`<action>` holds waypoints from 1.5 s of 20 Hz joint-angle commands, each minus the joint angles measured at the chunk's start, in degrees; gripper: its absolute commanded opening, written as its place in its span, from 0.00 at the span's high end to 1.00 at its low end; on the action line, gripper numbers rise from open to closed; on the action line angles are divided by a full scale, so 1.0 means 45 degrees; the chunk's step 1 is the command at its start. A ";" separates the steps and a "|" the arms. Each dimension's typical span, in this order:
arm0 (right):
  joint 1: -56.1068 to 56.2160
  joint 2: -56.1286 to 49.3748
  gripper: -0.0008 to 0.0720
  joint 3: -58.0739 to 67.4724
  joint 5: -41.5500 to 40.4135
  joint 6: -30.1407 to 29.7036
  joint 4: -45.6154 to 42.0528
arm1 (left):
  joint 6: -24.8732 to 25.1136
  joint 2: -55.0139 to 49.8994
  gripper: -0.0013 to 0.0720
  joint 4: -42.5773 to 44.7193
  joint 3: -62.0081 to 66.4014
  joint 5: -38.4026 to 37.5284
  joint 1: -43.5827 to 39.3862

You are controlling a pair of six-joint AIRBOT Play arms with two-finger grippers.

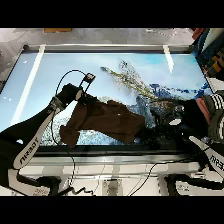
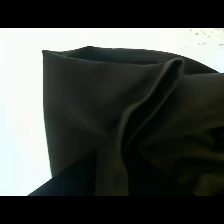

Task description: Fold the clothes and pants, and hang the long-sleeved shirts on hangers.

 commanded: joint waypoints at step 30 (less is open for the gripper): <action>-0.0019 0.8845 0.97 1.0516 0.0189 0.2851 -1.0768 | -0.1894 1.0865 0.97 0.0631 0.0559 -0.0141 0.7057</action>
